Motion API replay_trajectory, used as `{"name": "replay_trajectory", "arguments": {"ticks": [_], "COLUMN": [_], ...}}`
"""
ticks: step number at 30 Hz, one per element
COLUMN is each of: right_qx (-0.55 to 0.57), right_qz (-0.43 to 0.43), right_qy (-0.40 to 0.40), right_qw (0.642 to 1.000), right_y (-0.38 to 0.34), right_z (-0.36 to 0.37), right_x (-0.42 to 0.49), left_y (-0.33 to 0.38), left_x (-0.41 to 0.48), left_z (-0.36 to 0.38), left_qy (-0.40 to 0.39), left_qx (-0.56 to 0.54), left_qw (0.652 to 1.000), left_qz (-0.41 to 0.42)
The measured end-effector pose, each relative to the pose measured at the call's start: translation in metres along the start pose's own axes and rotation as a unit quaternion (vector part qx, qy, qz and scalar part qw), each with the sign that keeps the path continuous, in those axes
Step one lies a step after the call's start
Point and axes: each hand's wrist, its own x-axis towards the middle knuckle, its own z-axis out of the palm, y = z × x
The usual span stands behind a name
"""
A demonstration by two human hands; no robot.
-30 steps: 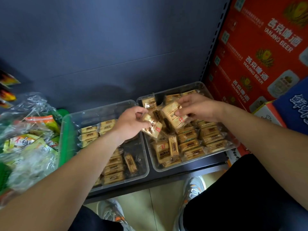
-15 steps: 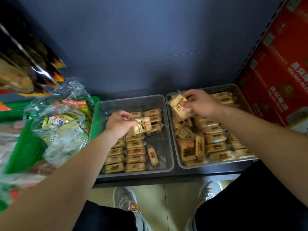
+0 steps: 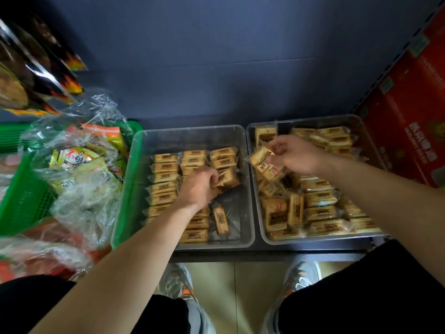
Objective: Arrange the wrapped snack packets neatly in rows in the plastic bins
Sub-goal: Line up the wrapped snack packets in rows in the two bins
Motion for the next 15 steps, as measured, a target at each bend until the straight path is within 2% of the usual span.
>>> {"name": "replay_trajectory", "arguments": {"ticks": [6, 12, 15], "right_qx": [-0.006, -0.001, -0.011], "right_qz": [-0.002, -0.016, -0.033], "right_qy": [-0.01, -0.026, -0.021], "right_qw": [1.0, 1.0, 0.999], "right_y": [-0.001, -0.006, -0.01], "right_z": [-0.002, -0.001, 0.0], "right_x": [-0.002, -0.007, -0.01], "left_y": [-0.002, -0.002, 0.002], "left_x": [0.0, 0.003, 0.006], "left_z": [0.0, 0.015, 0.01], "left_qy": [-0.047, 0.018, -0.012], "left_qx": [0.061, 0.038, 0.076], "left_qw": [0.995, 0.999, 0.997], "left_qz": [0.056, 0.015, -0.017]}}
